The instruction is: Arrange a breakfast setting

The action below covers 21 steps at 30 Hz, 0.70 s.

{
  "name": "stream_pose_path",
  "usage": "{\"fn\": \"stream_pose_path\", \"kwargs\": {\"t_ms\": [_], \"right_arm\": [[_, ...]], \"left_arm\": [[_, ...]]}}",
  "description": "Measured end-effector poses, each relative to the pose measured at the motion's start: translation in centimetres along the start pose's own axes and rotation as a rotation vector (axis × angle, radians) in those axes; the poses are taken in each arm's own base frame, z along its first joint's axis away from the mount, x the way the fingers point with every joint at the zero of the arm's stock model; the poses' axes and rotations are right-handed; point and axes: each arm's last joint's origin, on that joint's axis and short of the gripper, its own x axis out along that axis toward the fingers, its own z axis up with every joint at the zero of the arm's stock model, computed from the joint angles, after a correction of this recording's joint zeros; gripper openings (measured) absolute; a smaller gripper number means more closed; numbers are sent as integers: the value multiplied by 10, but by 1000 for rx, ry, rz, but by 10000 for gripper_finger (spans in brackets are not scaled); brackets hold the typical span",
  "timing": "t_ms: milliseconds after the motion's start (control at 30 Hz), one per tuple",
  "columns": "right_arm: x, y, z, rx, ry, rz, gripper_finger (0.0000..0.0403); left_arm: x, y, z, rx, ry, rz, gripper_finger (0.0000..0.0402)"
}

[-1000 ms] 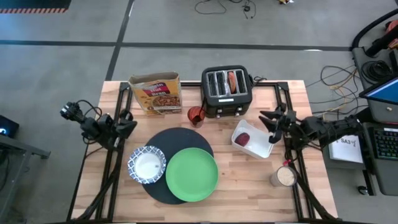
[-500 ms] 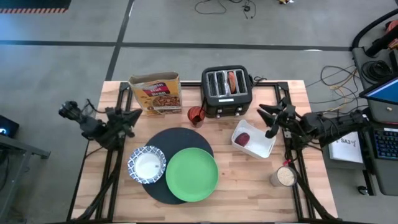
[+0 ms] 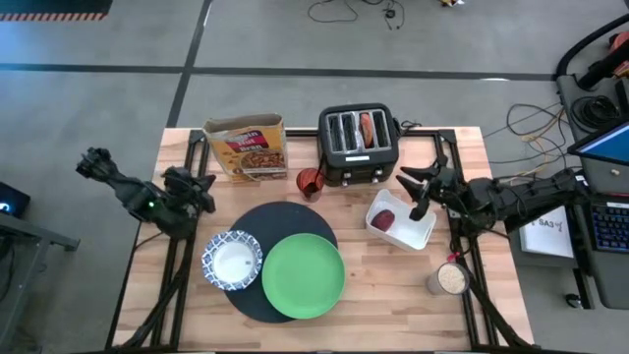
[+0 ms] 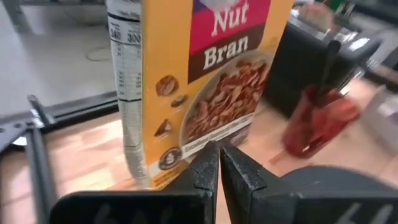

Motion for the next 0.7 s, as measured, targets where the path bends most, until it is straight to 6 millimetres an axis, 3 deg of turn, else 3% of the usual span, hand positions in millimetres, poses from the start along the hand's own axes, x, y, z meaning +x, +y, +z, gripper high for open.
{"fn": "stream_pose_path", "kwargs": {"t_ms": [200, 433, 533, 700], "right_arm": [[1, 1, 0, -2, 0, 0, 121], [2, -1, 1, -29, -3, -12, 121], [4, -3, 1, -27, -3, -31, 121], [5, -5, -1, 4, 11, -42, 121]], "left_arm": [[10, -12, -6, -8, 10, 111, 28], [40, -51, -6, 42, -45, 138, 133], [50, -53, 3, 90, -47, 219, 177], [55, -37, 9, 84, -8, 345, 232]]}}
